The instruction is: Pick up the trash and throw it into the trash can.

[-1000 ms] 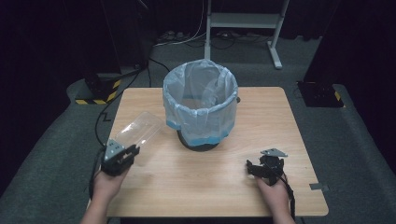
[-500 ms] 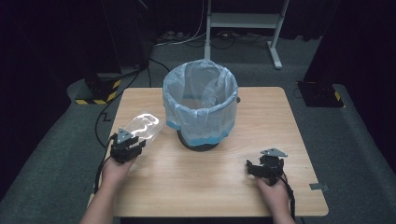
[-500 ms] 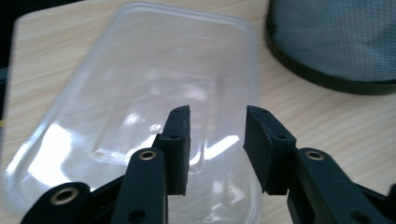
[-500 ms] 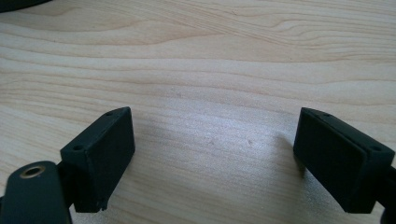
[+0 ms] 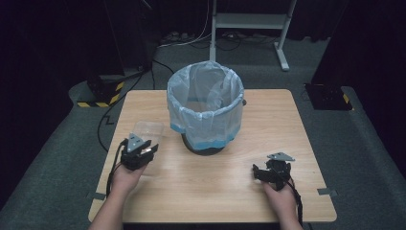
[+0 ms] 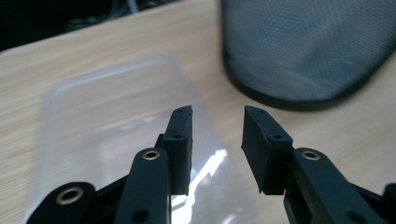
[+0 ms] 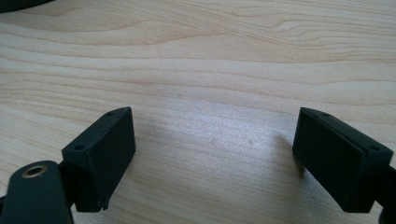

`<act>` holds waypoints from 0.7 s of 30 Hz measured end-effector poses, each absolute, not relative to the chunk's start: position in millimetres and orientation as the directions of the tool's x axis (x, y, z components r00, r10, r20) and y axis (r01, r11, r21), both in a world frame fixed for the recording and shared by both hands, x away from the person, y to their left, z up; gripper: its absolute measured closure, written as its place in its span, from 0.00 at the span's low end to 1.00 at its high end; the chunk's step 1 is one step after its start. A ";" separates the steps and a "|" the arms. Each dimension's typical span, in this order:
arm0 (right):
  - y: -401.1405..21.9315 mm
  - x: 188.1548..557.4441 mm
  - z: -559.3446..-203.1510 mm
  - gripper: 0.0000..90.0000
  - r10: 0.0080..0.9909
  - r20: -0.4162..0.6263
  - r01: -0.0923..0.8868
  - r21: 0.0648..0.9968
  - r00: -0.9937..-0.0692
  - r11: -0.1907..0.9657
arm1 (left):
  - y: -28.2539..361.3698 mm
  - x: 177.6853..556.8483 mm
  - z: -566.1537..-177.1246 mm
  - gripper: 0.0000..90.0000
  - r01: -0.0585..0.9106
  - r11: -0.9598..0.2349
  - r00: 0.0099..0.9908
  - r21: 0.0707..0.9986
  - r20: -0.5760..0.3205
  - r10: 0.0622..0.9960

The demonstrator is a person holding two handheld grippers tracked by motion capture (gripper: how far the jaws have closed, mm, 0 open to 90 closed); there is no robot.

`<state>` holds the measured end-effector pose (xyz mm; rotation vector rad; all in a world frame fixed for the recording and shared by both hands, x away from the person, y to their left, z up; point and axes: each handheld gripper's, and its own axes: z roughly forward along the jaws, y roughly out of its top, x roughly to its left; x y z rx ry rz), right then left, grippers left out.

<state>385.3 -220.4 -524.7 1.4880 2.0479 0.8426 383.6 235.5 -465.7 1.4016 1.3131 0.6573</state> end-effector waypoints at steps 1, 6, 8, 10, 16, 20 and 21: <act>-220.4 385.3 -524.7 0.14 0.953 -0.017 0.665 0.713 -0.302 0.224 | 235.5 383.6 -465.7 0.69 0.354 0.161 0.245 0.921 -0.257 0.935; -220.4 385.3 -524.7 0.14 0.953 -0.017 0.665 0.713 -0.303 0.224 | 281.5 391.0 -472.3 0.57 0.308 0.216 0.048 0.926 -0.242 0.969; -220.5 385.3 -524.7 0.14 0.953 -0.018 0.664 0.713 -0.303 0.225 | 293.5 393.4 -476.4 0.51 0.319 0.267 0.005 0.909 -0.283 0.959; -220.3 385.2 -524.7 0.14 0.953 -0.016 0.665 0.713 -0.302 0.223 | 302.5 396.5 -481.5 0.47 0.366 0.302 -0.016 0.880 -0.318 0.948; -220.5 385.3 -524.7 0.14 0.953 -0.018 0.664 0.713 -0.303 0.225 | 305.4 390.8 -486.2 0.61 0.411 0.361 0.052 0.837 -0.417 0.907; -220.4 385.3 -524.7 0.14 0.953 -0.017 0.665 0.713 -0.302 0.224 | 291.2 374.5 -485.5 0.65 0.435 0.336 0.104 0.836 -0.417 0.903; -220.4 385.2 -524.7 0.14 0.953 -0.016 0.665 0.713 -0.302 0.223 | 284.0 368.0 -485.7 0.65 0.436 0.328 0.125 0.838 -0.418 0.900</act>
